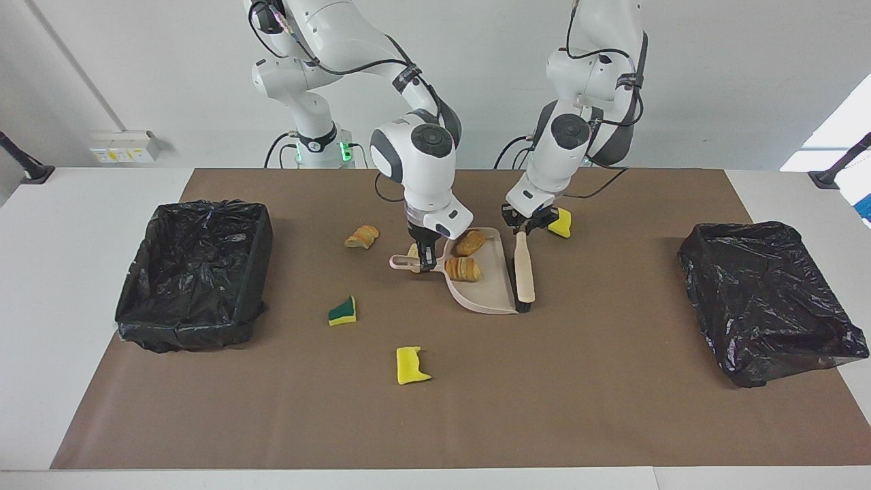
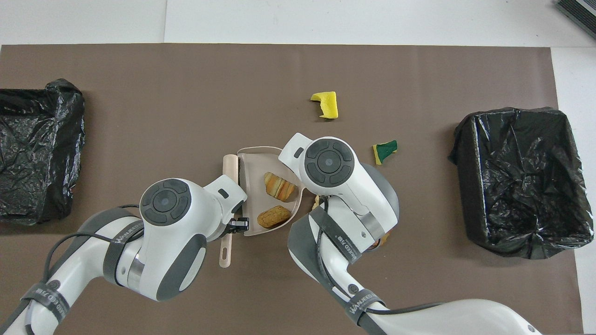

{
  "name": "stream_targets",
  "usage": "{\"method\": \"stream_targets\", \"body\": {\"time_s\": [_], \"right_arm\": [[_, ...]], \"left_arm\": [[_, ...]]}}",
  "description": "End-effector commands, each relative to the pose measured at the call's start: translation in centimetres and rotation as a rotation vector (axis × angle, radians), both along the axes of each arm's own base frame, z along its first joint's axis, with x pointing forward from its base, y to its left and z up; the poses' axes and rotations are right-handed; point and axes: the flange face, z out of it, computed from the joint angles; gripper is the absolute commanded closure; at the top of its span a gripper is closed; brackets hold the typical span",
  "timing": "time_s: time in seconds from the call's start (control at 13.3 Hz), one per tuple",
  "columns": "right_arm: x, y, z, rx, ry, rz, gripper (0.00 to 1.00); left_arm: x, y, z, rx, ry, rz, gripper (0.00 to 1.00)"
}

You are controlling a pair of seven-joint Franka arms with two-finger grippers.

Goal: Sweep and dump trash in bin
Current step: 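Sweep bread and sponge pieces into the dustpan with the left gripper's brush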

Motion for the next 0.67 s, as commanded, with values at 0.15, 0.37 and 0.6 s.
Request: {"method": "stream_targets", "body": {"time_s": [0.15, 0.37, 0.6], "right_arm": [[0.0, -1.3, -0.1, -0.002, 0.007, -0.006, 1.00], [0.0, -1.2, 0.1, -0.001, 0.004, -0.005, 1.00], [-0.1, -1.1, 0.1, -0.001, 0.004, -0.003, 1.00]], "left_arm": [[-2.0, 1.7, 1.9, 0.143, 0.090, 0.337, 1.00], [-4.5, 3.0, 1.9, 0.307, 0.115, 0.434, 1.00], [-6.5, 3.0, 2.2, 0.437, 0.111, 0.450, 1.00]]}}
